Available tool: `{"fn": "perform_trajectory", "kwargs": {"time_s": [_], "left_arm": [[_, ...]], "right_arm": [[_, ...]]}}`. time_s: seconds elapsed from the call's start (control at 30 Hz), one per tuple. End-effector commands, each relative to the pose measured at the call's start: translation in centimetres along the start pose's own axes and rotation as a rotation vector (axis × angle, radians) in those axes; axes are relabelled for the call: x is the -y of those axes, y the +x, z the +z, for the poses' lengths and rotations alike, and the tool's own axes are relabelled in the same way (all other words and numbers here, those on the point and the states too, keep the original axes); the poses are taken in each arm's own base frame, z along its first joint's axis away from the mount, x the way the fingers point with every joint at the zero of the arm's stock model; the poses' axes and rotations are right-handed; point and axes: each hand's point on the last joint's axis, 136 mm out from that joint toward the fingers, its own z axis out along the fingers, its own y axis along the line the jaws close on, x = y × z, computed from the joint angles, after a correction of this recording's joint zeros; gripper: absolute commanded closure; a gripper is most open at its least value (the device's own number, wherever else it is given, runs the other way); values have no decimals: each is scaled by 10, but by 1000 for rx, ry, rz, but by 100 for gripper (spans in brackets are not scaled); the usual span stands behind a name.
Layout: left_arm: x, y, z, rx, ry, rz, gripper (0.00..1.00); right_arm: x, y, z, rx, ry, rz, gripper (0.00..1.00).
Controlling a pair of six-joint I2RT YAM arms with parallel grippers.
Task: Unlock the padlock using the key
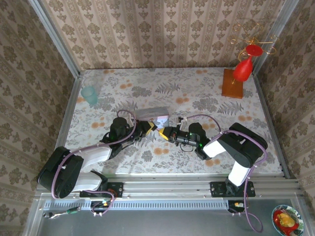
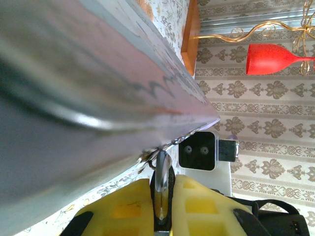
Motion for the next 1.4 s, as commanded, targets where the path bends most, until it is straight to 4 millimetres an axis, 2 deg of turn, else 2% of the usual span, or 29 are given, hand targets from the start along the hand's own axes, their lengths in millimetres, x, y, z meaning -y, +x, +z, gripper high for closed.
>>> {"fn": "perform_trajectory", "kwargs": {"time_s": [0.0, 0.73, 1.17, 1.23, 1.37], "left_arm": [[27, 7, 0, -41, 82, 39, 100], [22, 19, 16, -91, 46, 63, 100], [16, 20, 20, -89, 16, 74, 100], [9, 15, 17, -51, -8, 71, 100], [-12, 1, 8, 23, -109, 84, 100]], "right_arm": [[-18, -9, 7, 18, -51, -38, 100], [-36, -12, 13, 16, -94, -49, 100], [-36, -14, 15, 24, -92, -51, 100], [-34, -14, 13, 25, -84, -58, 92], [-14, -12, 1, 28, -1, -106, 65]]}}
